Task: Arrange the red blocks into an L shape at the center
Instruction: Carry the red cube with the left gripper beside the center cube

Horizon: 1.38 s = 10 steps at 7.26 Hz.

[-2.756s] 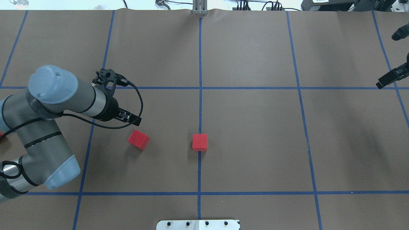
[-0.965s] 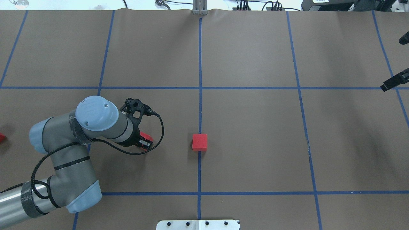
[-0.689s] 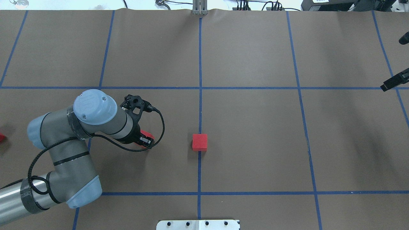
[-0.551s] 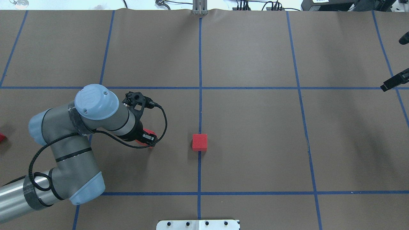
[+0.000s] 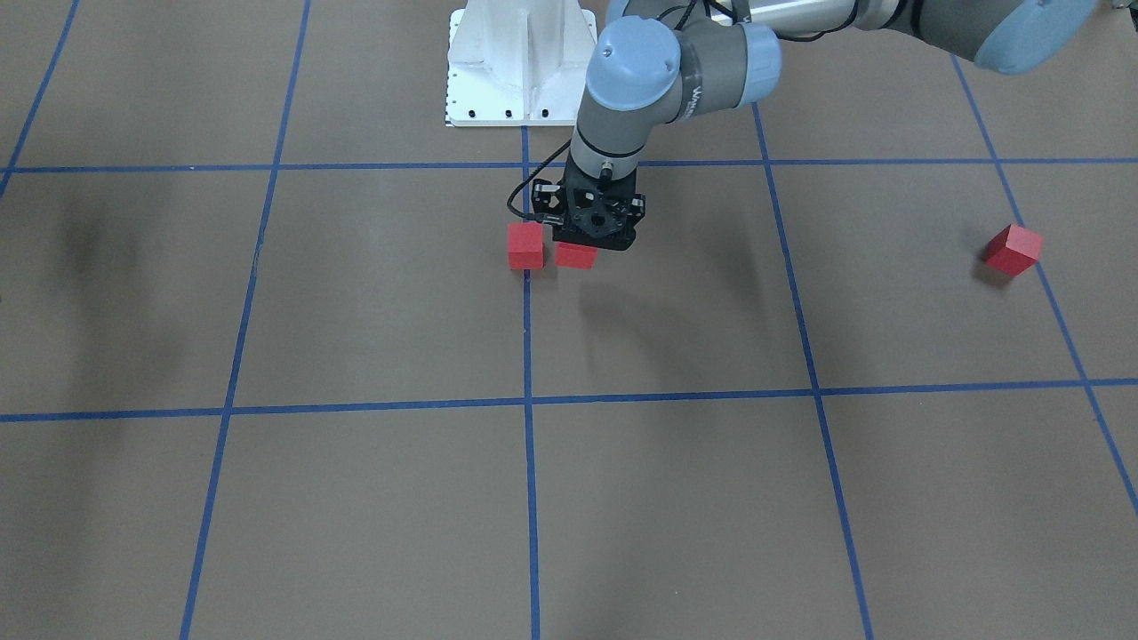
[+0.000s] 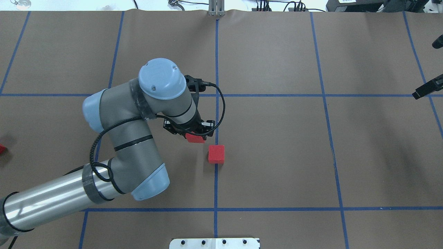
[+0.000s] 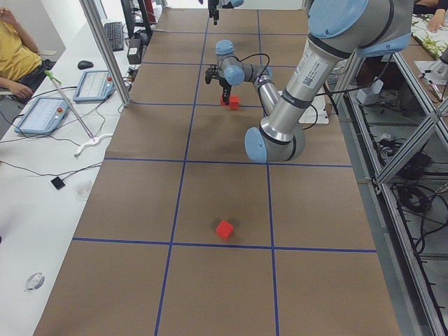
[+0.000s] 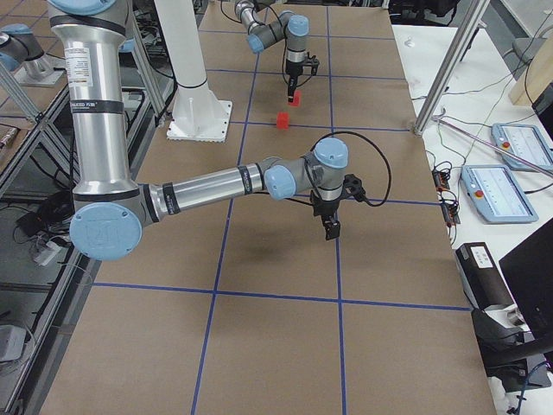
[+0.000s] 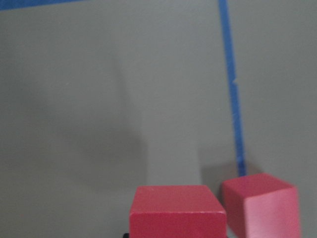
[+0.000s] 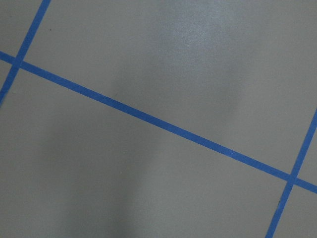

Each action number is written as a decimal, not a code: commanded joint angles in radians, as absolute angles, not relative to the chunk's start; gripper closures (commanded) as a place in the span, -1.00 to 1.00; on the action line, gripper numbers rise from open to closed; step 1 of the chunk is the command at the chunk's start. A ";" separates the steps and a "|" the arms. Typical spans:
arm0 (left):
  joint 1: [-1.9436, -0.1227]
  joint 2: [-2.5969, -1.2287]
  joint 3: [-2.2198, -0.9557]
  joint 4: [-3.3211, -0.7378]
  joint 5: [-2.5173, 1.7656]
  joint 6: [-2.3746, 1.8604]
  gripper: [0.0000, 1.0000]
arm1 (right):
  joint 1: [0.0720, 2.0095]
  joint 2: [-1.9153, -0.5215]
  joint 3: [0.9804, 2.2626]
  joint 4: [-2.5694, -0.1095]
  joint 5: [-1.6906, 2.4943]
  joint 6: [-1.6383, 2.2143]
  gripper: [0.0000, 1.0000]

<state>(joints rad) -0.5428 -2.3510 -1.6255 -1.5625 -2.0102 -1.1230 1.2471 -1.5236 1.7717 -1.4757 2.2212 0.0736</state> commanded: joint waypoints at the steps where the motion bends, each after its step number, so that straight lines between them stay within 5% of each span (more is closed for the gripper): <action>1: -0.549 -2.492 -1.476 -1.559 -2.008 -1.193 0.66 | 1.247 -1.523 1.772 -1.476 2.221 0.074 -1.00; 6: -0.543 -2.543 -1.312 -1.633 -1.973 -1.203 0.65 | 1.246 -1.519 1.772 -1.474 2.221 0.106 -1.00; 10: -0.519 -2.536 -1.315 -1.637 -1.971 -1.209 0.64 | 1.246 -1.517 1.770 -1.474 2.221 0.106 -1.00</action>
<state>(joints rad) -0.5256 -2.5377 -1.3151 -1.6355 -1.9714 -1.2058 1.2456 -1.5177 1.7704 -1.4742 2.2212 0.1057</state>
